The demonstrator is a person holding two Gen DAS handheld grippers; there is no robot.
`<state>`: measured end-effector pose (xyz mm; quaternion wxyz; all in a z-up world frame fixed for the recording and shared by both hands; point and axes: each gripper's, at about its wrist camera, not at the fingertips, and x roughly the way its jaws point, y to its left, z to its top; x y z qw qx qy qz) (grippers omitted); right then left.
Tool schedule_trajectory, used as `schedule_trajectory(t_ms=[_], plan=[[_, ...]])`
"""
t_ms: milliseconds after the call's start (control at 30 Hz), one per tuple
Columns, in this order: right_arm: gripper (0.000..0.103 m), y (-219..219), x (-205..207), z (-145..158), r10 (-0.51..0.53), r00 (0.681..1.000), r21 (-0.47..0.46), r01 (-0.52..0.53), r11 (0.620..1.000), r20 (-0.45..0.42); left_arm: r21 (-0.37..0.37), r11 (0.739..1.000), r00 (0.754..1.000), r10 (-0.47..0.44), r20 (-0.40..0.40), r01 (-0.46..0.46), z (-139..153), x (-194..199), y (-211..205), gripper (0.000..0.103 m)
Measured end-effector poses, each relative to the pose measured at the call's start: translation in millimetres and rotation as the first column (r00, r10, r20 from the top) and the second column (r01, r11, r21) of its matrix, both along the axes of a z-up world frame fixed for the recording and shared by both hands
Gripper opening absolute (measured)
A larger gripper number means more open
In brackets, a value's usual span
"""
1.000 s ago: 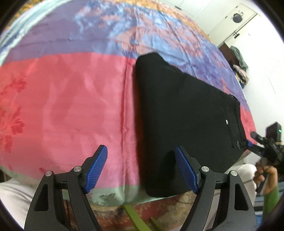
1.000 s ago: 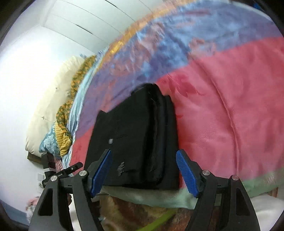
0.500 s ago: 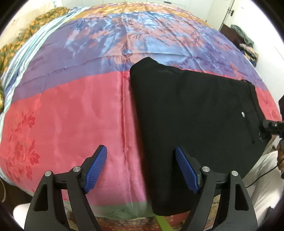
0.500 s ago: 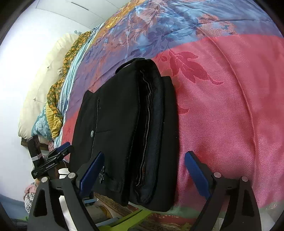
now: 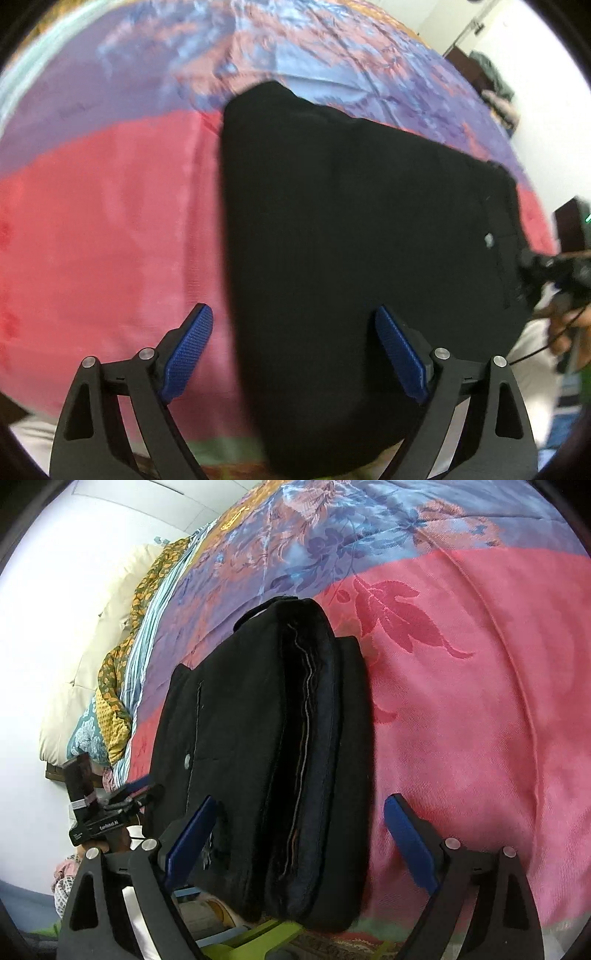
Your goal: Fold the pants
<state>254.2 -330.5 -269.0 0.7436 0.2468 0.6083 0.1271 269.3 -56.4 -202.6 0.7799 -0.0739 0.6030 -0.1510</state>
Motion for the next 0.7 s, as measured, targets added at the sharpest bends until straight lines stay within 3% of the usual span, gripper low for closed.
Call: schedule_trajectory(t_ms=[33, 100, 133, 167, 233, 367, 500, 567, 700], plan=[[0.092, 2, 3, -2, 0.007, 1.000, 0.008, -0.007, 1.000, -0.005, -0.029, 1.000, 1.000, 0.005, -0.012, -0.006, -2, 1, -2, 0.089], [0.079, 13, 7, -3, 0.056, 0.998, 0.018, -0.056, 0.998, -0.009, -0.051, 0.999, 1.000, 0.015, -0.005, -0.015, 0, -2, -6, 0.075], [0.073, 18, 8, -1, 0.087, 0.996, -0.021, -0.087, 0.996, -0.007, -0.040, 0.999, 1.000, 0.015, 0.013, -0.015, 3, -4, -8, 0.058], [0.061, 24, 9, 3, 0.118, 0.993, -0.053, -0.118, 0.992, 0.005, -0.032, 0.999, 0.999, 0.011, 0.037, -0.010, 8, -6, -8, 0.034], [0.049, 30, 7, 13, 0.131, 0.991, -0.075, -0.129, 0.989, 0.034, -0.041, 0.999, 0.998, 0.007, 0.068, -0.004, 24, -9, -7, 0.023], [0.036, 58, 16, 49, 0.192, 0.974, -0.085, -0.183, 0.979, 0.122, -0.084, 0.996, 0.989, 0.014, 0.150, -0.002, 71, 0, -1, 0.023], [0.036, 100, 53, 82, 0.287, 0.933, -0.122, -0.266, 0.956, 0.216, -0.015, 1.000, 0.974, 0.007, 0.228, -0.003, 101, 30, 8, 0.023], [0.036, 115, 78, 90, 0.312, 0.917, -0.150, -0.282, 0.948, 0.248, 0.003, 1.000, 0.967, 0.019, 0.255, -0.020, 108, 44, 17, 0.023], [0.036, 117, 124, 82, 0.286, 0.921, -0.164, -0.250, 0.954, 0.266, 0.043, 0.996, 0.957, 0.063, 0.283, -0.078, 99, 85, 29, 0.028]])
